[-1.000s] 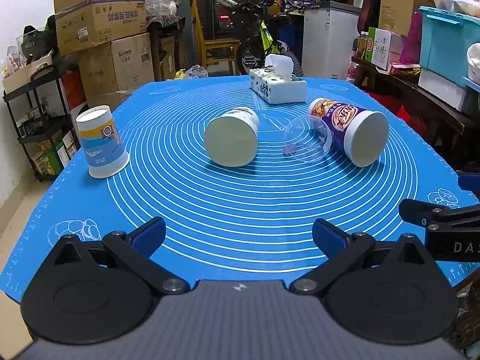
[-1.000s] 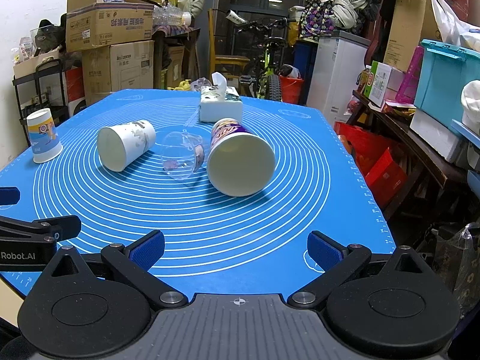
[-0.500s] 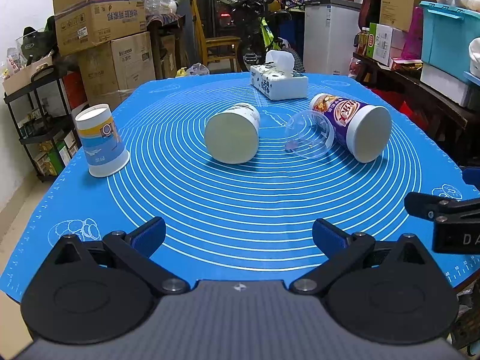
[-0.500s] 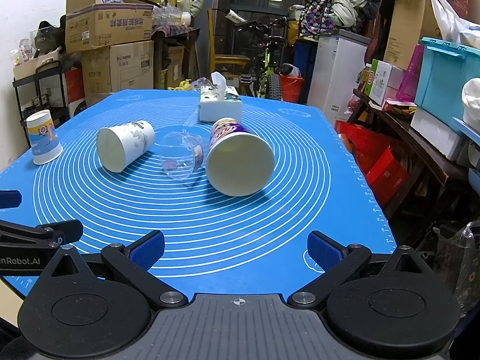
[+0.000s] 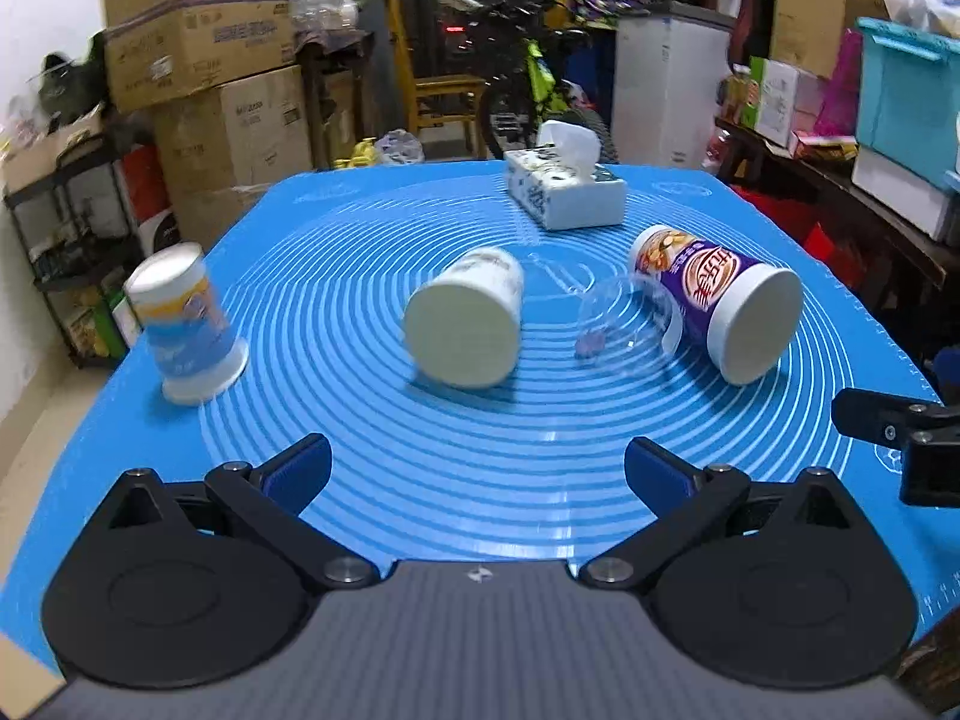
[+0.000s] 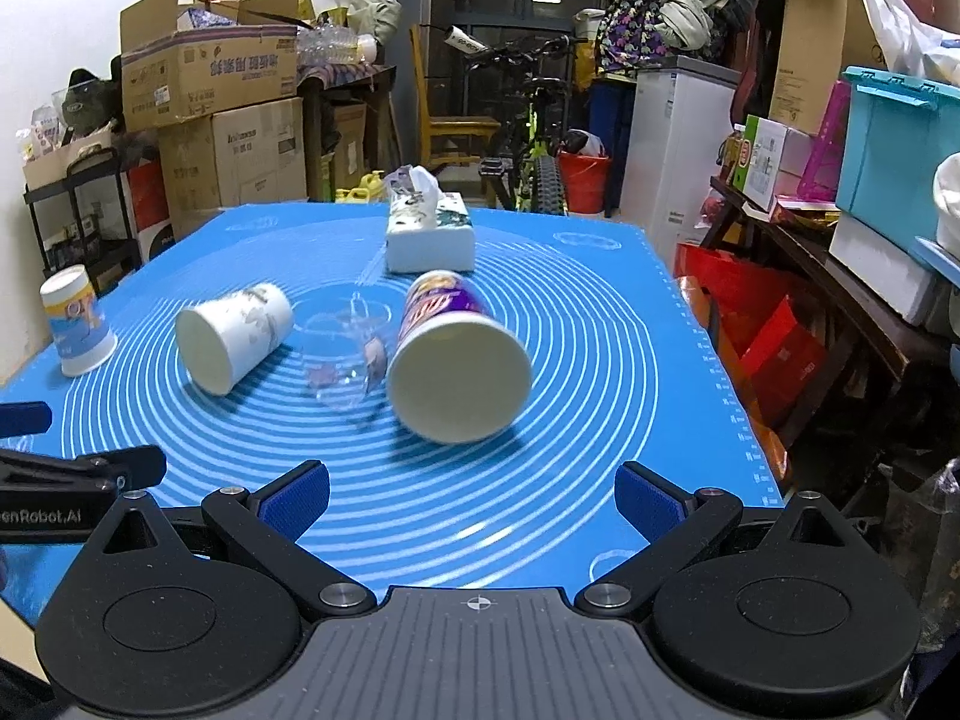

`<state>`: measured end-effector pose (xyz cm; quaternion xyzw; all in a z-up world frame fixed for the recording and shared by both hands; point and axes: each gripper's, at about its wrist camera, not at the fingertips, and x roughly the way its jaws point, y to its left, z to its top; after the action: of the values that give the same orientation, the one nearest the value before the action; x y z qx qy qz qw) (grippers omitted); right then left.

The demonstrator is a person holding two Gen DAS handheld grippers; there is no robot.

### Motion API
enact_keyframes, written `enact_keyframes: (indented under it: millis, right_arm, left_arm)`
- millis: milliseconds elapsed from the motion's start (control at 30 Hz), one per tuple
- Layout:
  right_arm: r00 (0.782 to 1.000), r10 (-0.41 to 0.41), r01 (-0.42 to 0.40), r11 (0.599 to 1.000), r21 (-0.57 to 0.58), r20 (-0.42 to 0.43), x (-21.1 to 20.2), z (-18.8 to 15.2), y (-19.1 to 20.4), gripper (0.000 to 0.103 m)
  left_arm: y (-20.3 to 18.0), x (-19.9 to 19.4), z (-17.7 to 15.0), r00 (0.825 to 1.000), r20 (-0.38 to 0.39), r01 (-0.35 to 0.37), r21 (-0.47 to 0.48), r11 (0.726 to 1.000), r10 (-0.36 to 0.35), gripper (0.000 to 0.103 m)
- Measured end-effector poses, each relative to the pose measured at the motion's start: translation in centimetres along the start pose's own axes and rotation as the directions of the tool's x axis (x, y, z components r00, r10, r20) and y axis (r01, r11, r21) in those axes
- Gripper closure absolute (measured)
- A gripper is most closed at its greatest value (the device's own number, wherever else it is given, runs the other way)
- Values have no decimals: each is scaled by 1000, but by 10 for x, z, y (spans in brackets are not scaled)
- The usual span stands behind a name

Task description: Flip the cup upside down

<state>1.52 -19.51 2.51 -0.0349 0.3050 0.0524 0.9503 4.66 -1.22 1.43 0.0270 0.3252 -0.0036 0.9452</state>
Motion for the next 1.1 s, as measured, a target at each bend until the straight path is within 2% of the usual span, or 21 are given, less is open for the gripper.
enact_keyframes:
  millis: [333, 433, 567, 600, 633, 700, 733, 767, 900, 1100]
  right_arm:
    - [1000, 22, -22, 999, 24, -5, 38, 23, -27, 3]
    - [999, 27, -26, 999, 22, -22, 51, 23, -32, 3]
    - [999, 39, -39, 999, 21, -35, 61, 23, -36, 3]
    - [998, 41, -40, 999, 21, -39, 65, 23, -37, 3]
    - [998, 43, -42, 999, 21, -43, 67, 24, -38, 3]
    - [998, 48, -47, 999, 21, -44, 69, 23, -39, 3]
    - [998, 50, -50, 999, 21, -43, 69, 24, -40, 3]
    - [998, 53, -52, 998, 20, -43, 70, 24, -40, 3]
    - [997, 64, -64, 998, 11, -43, 68, 23, -41, 3]
    - [997, 75, -75, 997, 8, -34, 57, 21, -43, 3]
  left_arm:
    - [0, 65, 61, 999, 2, -35, 26, 999, 35, 1]
    - [4, 91, 67, 997, -44, -57, 53, 997, 59, 1]
    - [10, 114, 68, 992, -109, -64, 34, 997, 68, 2]
    - [10, 118, 68, 990, -124, -59, 33, 998, 63, 4]
    - [11, 119, 67, 989, -139, -54, 34, 998, 58, 19]
    - [11, 123, 66, 983, -181, -27, 24, 999, 31, 32]
    - [12, 124, 65, 980, -198, -23, 4, 1000, 24, 35]
    - [14, 122, 64, 980, -197, -27, -21, 999, 22, 44]
    - [16, 101, 62, 979, -201, -28, -64, 998, 15, 45]
    - [-3, 50, 46, 980, -200, 18, -43, 999, -26, 45]
